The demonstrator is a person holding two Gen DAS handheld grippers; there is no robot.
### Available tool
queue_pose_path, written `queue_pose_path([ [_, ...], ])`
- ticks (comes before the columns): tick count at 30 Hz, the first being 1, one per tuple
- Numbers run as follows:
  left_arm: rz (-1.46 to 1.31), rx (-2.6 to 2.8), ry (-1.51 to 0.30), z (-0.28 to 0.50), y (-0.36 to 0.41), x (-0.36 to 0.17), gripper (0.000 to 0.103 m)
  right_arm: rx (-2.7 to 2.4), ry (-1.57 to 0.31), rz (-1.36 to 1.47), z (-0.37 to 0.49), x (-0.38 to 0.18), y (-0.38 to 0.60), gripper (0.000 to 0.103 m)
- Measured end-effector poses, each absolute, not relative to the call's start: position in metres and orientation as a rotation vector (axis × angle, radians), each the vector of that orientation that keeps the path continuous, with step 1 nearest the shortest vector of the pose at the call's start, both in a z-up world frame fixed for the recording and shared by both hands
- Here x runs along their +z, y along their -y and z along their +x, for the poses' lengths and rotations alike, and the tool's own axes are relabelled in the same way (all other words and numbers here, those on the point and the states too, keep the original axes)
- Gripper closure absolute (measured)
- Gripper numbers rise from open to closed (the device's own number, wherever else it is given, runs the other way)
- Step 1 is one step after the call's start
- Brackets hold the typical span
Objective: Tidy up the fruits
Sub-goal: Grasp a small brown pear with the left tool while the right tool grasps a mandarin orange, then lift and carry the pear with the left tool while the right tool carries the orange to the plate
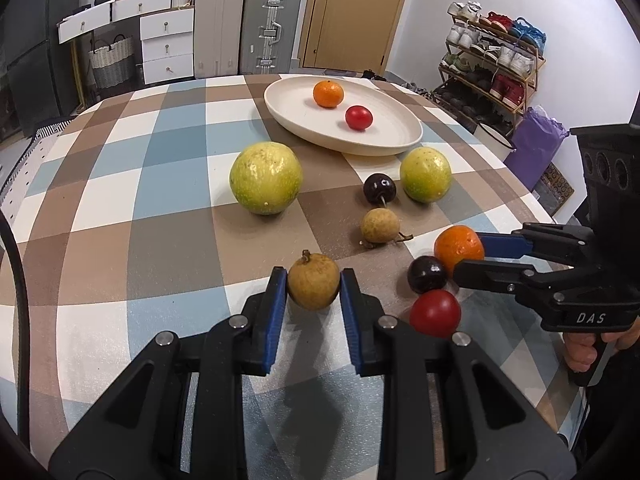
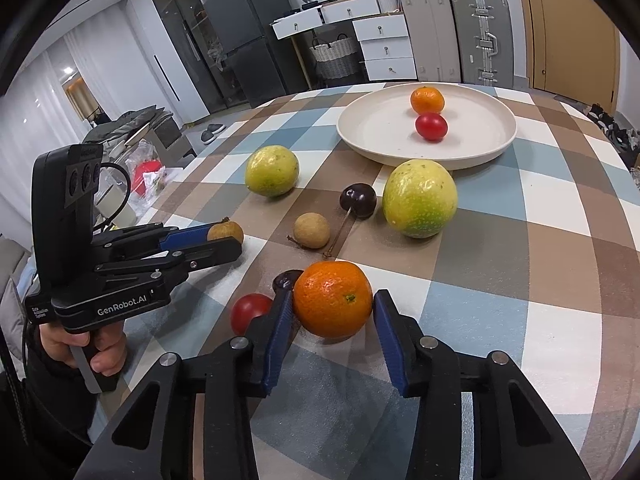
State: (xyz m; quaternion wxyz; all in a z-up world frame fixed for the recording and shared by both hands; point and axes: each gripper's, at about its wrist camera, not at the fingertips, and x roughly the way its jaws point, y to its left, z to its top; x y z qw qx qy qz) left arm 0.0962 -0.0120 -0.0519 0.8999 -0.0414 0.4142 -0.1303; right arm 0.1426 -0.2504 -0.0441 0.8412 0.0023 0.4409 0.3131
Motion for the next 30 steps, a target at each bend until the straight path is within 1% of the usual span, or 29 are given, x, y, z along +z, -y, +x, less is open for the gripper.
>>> queue_pose_path([
  [9,-0.079,-0.257,-0.827,0.092,0.012,-0.047,0.079,0.663,-0.91,0.005,0.139,-0.042,0.252,0.063],
  [30,-0.041,-0.241,-0.718,0.083,0.024,-0.004,0.079,0.632,-0.819,0.002,0.137,-0.01,0.266,0.063],
])
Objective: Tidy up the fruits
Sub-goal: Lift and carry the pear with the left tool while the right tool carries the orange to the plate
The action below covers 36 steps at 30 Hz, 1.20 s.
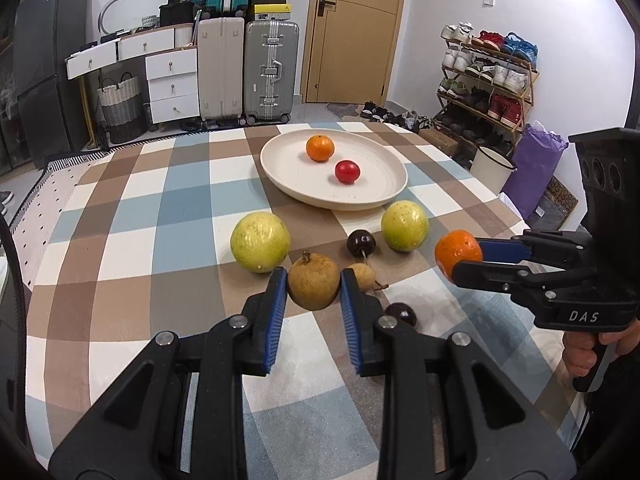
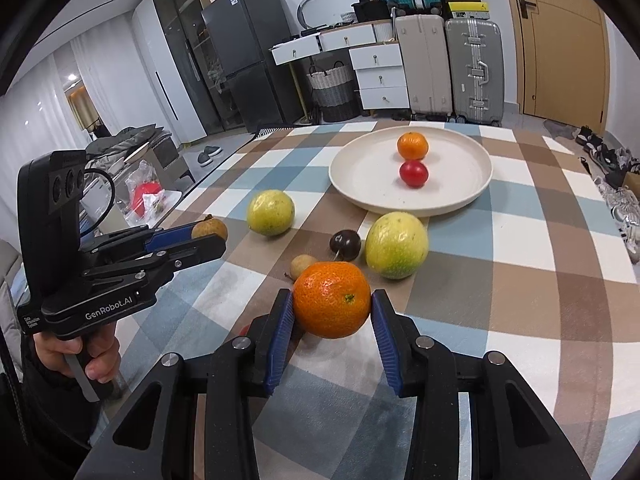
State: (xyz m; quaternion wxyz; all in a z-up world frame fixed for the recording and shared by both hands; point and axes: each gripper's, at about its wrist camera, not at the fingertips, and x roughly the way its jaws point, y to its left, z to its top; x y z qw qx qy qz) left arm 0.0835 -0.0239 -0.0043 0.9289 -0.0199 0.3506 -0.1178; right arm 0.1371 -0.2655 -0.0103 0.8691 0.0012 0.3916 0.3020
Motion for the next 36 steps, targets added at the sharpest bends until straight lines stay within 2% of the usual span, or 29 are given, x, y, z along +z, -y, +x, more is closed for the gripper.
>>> queue_pose_path([
  [36,-0.013,-0.243,-0.625,0.126,0.053,0.054,0.079,0.598,-0.706,-0.034,0.183,0.059,0.27,0.063],
])
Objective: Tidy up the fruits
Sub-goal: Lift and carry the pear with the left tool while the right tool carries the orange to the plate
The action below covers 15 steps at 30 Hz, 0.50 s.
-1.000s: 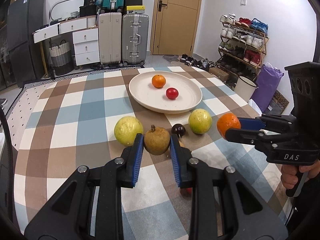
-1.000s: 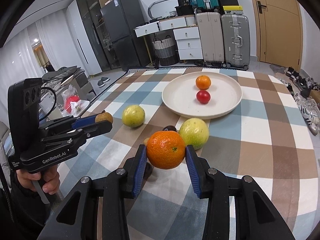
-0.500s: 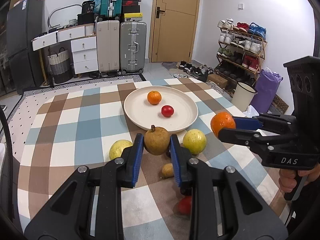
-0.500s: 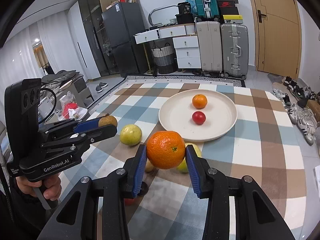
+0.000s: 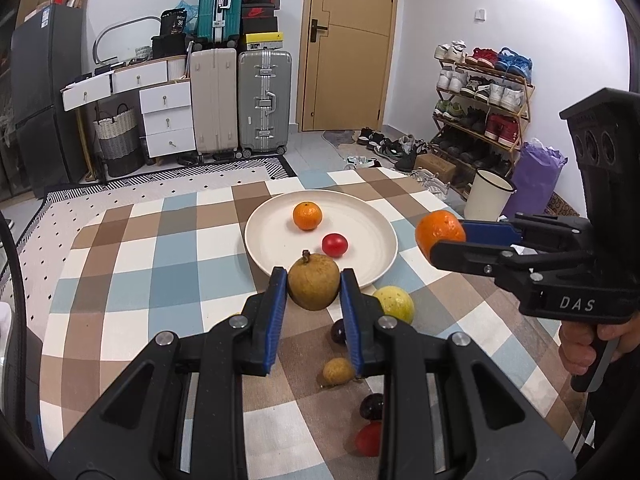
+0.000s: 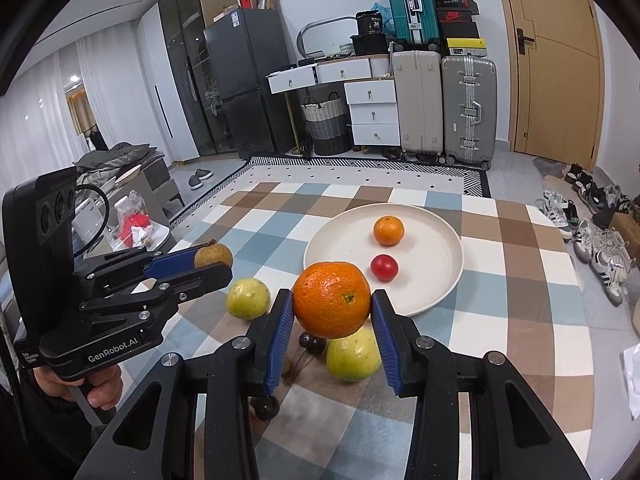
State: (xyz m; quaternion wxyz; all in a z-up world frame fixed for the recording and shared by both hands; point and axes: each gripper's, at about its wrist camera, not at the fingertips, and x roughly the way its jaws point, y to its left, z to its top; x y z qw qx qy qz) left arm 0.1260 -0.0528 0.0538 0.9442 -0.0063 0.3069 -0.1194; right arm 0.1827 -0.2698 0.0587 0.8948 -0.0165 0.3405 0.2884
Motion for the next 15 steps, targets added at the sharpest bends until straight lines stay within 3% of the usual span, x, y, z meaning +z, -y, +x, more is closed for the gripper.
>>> queue_pose_path([
  [15,-0.018,-0.236,-0.65,0.179,0.059,0.041,0.079,0.567,-0.724,-0.014,0.227,0.049,0.277,0.063],
])
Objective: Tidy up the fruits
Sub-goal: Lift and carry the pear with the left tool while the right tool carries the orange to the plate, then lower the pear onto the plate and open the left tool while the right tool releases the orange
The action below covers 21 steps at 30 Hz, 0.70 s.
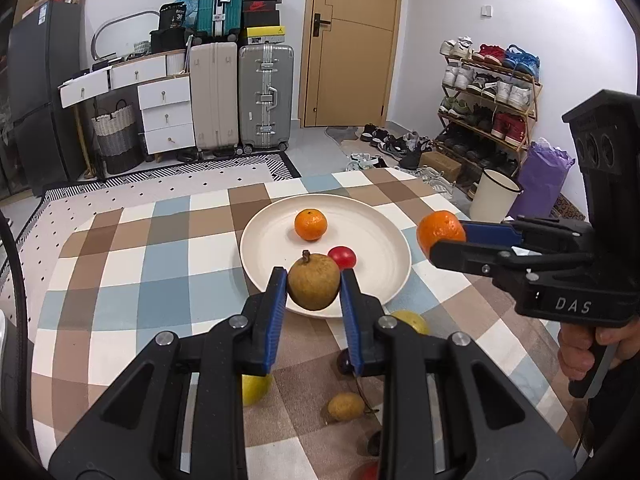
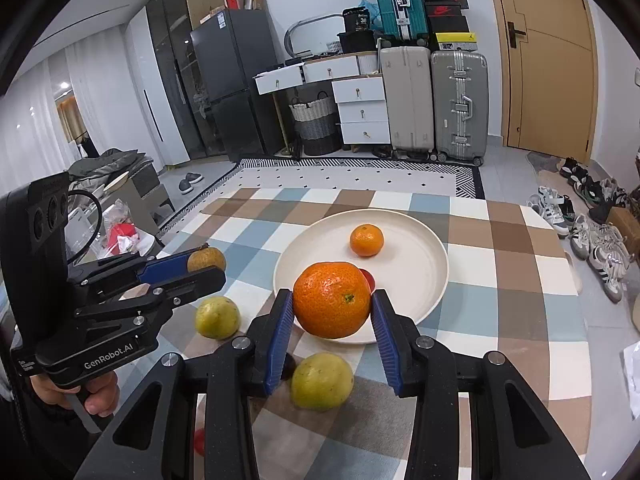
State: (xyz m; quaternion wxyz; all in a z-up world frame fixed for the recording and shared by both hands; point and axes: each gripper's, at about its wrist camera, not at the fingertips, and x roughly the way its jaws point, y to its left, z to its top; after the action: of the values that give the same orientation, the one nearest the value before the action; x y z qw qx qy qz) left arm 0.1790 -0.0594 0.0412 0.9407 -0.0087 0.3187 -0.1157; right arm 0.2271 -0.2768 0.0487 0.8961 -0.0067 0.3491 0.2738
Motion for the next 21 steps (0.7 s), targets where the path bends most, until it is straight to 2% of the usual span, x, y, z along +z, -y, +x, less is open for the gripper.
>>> queue_pose_path([
  [21,-0.002,-0.227,-0.661,0.233,0.075,-0.005,0.079,0.53,-0.76,0.016,0.276,-0.002,0.277,0.063],
])
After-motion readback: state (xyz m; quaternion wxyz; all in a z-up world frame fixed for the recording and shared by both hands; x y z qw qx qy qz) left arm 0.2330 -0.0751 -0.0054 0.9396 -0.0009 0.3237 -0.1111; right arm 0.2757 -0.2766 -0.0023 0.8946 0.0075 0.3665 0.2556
